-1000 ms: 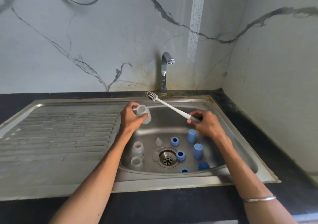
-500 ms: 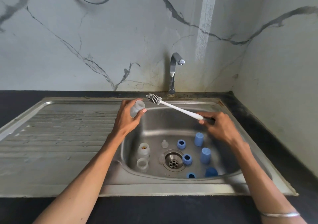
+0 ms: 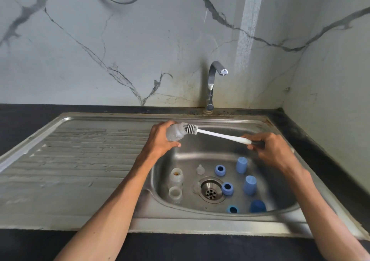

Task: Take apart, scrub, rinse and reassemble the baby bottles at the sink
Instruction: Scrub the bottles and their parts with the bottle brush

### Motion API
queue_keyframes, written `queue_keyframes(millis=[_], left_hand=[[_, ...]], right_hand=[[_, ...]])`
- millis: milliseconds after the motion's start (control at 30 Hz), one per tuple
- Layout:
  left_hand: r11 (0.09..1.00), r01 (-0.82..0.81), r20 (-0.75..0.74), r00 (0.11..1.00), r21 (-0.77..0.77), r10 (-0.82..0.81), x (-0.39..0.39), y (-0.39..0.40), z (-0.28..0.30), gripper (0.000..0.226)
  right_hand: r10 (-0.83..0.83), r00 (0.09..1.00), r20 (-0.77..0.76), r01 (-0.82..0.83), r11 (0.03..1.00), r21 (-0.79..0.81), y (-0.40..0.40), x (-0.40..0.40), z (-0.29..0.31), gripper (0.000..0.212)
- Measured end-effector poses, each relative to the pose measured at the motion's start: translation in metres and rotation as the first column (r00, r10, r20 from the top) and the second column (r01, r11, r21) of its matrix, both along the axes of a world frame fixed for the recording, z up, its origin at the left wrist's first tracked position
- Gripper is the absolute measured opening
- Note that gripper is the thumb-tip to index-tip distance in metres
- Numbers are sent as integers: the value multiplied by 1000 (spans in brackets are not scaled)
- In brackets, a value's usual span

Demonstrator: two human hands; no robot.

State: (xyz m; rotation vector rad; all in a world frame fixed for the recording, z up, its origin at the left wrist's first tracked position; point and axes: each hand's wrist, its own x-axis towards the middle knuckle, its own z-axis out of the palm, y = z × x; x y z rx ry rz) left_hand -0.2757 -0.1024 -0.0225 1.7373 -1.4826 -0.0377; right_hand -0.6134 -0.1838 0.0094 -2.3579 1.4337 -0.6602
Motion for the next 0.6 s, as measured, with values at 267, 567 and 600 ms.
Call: queue_keyframes(millis=[267,567,600], left_hand=[[999,-14,202,979,42,5,-12,-2,-5,60],[994,107,2,994,-4,-107,-22,0,0,64],[993,119,-15,993,4,-119,-22,1,0,64]], right_hand=[[39,997,-71,-45,995,-89,-1,0,-2,43],[147,985,-87,-144,989,45,15,25,-7,20],[130,989,-76,-128,992,21,16,25,-6,23]])
